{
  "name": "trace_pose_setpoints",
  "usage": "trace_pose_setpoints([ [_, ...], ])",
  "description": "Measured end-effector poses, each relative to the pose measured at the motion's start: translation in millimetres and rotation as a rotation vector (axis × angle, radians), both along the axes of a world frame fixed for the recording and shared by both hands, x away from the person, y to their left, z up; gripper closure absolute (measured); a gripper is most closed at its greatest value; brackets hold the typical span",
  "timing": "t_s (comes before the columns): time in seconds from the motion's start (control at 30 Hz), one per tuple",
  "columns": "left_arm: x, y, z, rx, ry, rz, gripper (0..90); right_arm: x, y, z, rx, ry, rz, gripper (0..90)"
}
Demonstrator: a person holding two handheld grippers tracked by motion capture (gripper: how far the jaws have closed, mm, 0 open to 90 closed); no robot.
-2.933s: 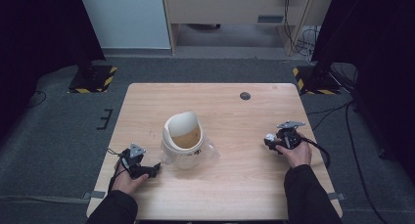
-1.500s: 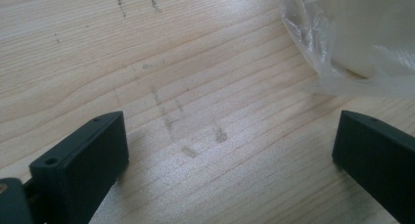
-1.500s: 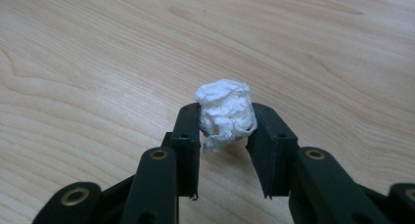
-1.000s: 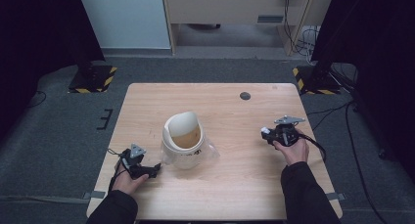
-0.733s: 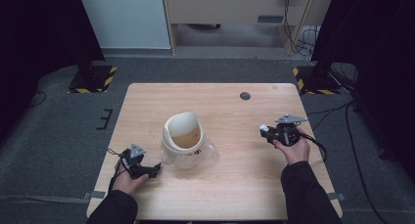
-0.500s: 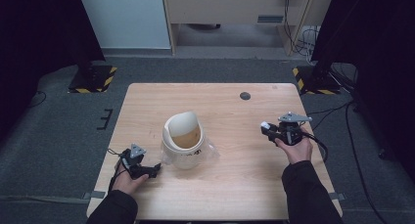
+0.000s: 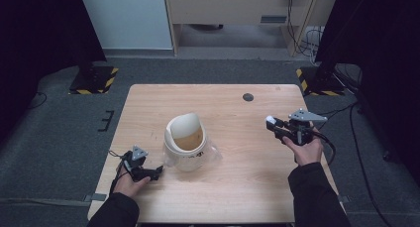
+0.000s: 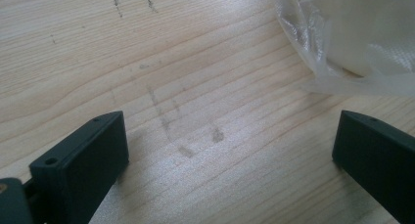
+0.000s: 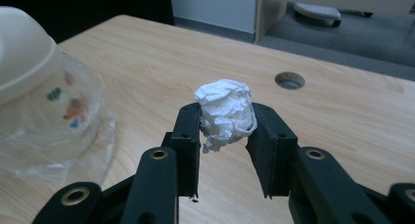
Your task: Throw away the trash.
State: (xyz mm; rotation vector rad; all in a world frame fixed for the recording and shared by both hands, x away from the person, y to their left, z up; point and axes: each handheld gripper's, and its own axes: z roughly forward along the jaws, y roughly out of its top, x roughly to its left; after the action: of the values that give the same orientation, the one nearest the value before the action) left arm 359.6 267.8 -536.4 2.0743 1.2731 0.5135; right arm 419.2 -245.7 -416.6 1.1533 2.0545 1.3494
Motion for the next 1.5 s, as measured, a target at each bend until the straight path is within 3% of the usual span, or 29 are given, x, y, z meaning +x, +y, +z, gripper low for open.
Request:
trace_pose_setpoints([
  [0.57, 0.1, -0.1, 0.0, 0.000, 0.000, 0.000, 0.0, -19.5, 27.1, 38.6, 0.076, -0.107, 0.097, 66.0],
  [0.93, 0.1, -0.1, 0.0, 0.000, 0.000, 0.000, 0.0, -26.0, 43.5, 50.8, 0.086, -0.134, 0.149, 66.0],
  [1.5, 0.1, -0.1, -0.1, 0.000, -0.001, 0.000, 0.0, -30.4, 90.0, 65.6, 0.095, -0.164, 0.264, 65.6],
])
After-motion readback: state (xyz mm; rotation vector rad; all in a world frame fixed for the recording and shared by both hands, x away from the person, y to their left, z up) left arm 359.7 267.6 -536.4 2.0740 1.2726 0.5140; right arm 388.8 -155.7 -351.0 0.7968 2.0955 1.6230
